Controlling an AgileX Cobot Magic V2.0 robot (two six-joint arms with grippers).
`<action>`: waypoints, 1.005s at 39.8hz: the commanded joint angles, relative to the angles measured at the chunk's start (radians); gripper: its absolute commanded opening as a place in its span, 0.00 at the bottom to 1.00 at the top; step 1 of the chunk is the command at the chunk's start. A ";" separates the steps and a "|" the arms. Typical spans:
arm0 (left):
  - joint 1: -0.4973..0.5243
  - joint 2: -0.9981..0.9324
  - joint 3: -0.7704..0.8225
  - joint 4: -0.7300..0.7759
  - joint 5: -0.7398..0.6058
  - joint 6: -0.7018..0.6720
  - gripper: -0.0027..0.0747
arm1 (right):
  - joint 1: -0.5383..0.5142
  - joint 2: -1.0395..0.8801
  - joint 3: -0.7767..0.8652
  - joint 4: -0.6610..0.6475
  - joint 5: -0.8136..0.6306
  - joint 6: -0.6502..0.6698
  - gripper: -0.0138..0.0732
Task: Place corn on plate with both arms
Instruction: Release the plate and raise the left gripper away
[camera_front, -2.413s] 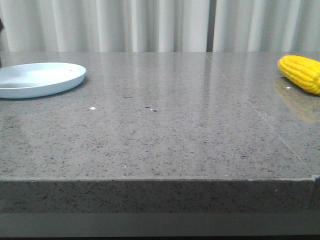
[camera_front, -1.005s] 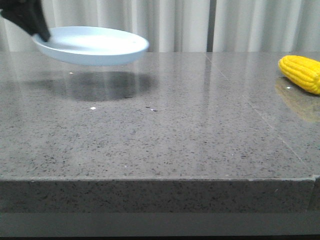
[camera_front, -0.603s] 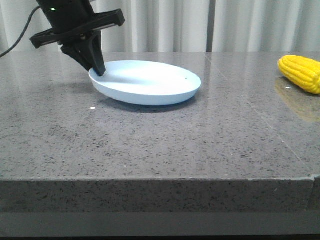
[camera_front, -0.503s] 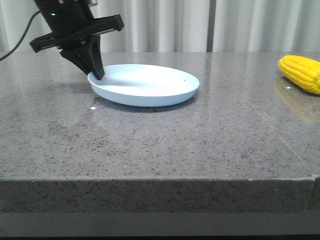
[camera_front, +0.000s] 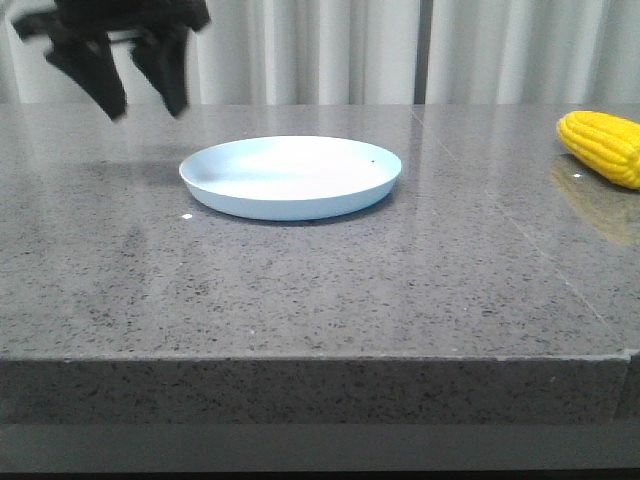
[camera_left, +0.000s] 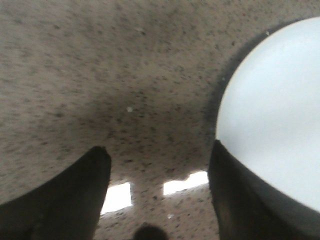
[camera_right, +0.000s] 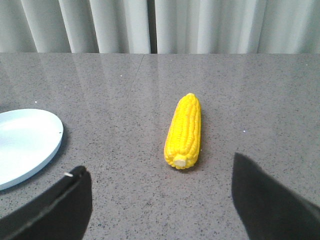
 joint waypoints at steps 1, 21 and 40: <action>-0.003 -0.113 0.001 0.106 -0.019 -0.035 0.39 | -0.006 0.010 -0.037 -0.003 -0.083 -0.002 0.85; 0.143 -0.404 0.335 0.180 -0.101 -0.087 0.01 | -0.006 0.010 -0.037 -0.003 -0.083 -0.002 0.85; 0.050 -0.982 0.952 0.157 -0.633 -0.074 0.01 | -0.006 0.010 -0.037 -0.003 -0.083 -0.002 0.85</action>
